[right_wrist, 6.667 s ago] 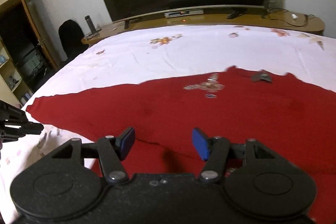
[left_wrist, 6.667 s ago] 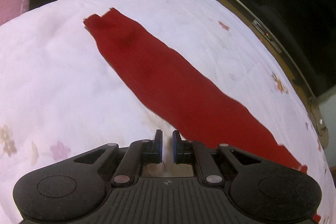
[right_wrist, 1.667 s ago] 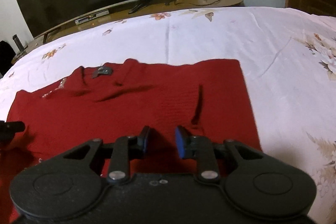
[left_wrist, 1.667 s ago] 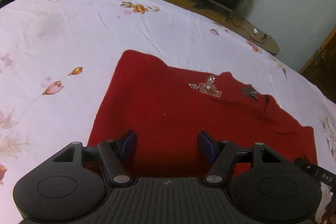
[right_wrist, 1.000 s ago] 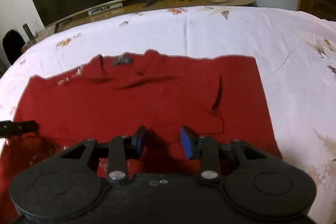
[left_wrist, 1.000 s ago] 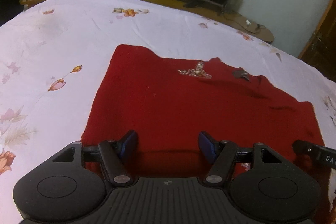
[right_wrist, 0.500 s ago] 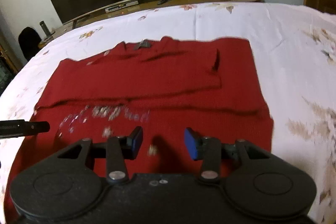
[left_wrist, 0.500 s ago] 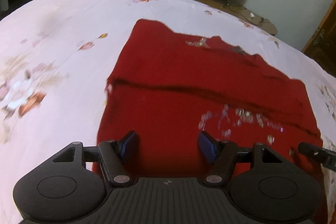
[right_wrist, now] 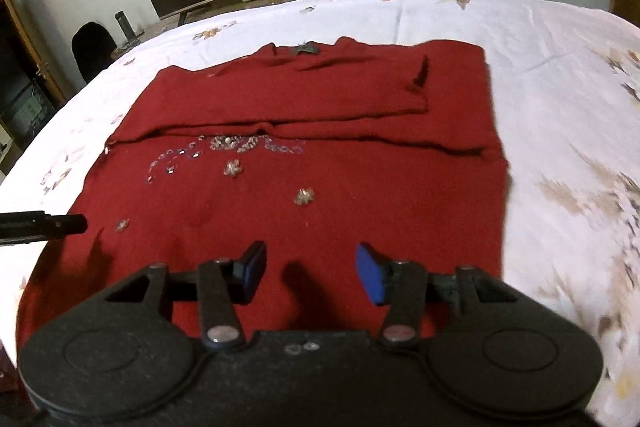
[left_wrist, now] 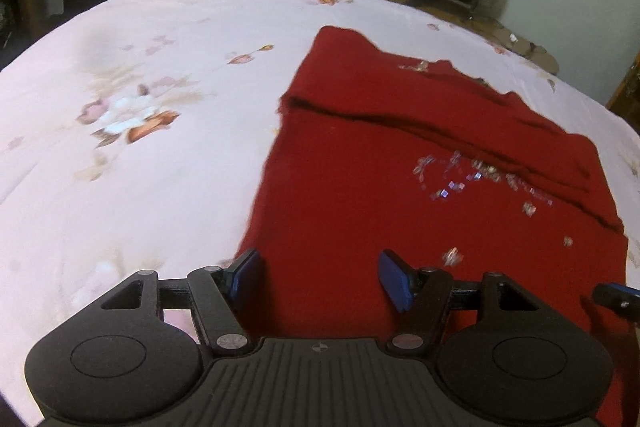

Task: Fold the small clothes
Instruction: 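Grasp the sweater hem with both tools and lift it toward the collar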

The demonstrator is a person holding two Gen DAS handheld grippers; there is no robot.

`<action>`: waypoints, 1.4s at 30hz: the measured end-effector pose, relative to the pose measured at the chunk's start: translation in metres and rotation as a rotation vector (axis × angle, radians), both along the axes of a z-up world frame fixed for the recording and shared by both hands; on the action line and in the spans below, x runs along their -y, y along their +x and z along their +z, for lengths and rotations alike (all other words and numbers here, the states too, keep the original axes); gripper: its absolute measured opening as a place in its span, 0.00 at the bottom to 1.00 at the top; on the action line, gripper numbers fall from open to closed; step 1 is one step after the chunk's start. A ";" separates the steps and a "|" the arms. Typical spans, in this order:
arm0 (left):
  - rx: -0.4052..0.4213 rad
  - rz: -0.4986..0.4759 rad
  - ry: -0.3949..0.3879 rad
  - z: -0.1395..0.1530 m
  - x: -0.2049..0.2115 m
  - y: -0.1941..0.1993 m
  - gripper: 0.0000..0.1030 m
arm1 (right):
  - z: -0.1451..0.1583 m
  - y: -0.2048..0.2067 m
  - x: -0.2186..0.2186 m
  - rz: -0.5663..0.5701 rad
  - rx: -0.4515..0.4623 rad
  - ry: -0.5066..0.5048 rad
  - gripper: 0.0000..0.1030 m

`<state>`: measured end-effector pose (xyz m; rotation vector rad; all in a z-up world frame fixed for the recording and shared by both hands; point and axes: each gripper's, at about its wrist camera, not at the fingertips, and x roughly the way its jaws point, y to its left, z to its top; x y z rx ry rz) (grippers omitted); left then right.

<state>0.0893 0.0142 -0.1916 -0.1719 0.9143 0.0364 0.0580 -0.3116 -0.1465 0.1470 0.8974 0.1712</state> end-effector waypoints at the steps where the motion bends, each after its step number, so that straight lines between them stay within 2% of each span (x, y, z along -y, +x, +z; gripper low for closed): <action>1: -0.008 -0.002 0.000 -0.001 -0.004 -0.004 0.63 | 0.001 -0.006 0.002 -0.010 0.000 -0.001 0.48; 10: -0.044 -0.061 -0.049 -0.015 -0.033 -0.038 0.63 | -0.005 -0.069 0.018 -0.186 -0.014 -0.025 0.49; 16: -0.058 -0.143 -0.070 -0.017 -0.040 -0.064 0.63 | -0.002 -0.104 0.014 -0.269 -0.011 -0.047 0.53; 24: -0.093 -0.144 -0.242 -0.019 -0.054 -0.090 0.63 | -0.004 -0.146 0.006 -0.316 -0.033 -0.047 0.52; 32: -0.125 -0.188 -0.325 -0.025 -0.047 -0.102 0.63 | 0.001 -0.177 0.000 -0.380 -0.032 -0.051 0.51; 33: -0.131 -0.193 -0.338 -0.026 -0.046 -0.102 0.55 | -0.001 -0.180 0.003 -0.393 -0.049 -0.043 0.51; 35: -0.158 -0.202 -0.353 -0.027 -0.045 -0.102 0.29 | -0.006 -0.186 0.006 -0.403 -0.083 -0.002 0.51; 36: -0.168 -0.199 -0.367 -0.029 -0.045 -0.102 0.29 | -0.007 -0.188 0.006 -0.400 -0.091 0.019 0.49; 37: -0.166 -0.190 -0.375 -0.029 -0.046 -0.102 0.28 | -0.006 -0.190 0.004 -0.396 -0.092 0.025 0.38; 38: -0.166 -0.182 -0.374 -0.030 -0.046 -0.103 0.19 | -0.006 -0.191 0.003 -0.388 -0.093 0.037 0.28; 39: -0.165 -0.174 -0.376 -0.029 -0.047 -0.102 0.11 | -0.005 -0.190 0.002 -0.377 -0.100 0.063 0.06; 42: -0.137 -0.186 -0.400 -0.023 -0.049 -0.103 0.06 | -0.005 -0.186 0.003 -0.368 -0.125 0.168 0.06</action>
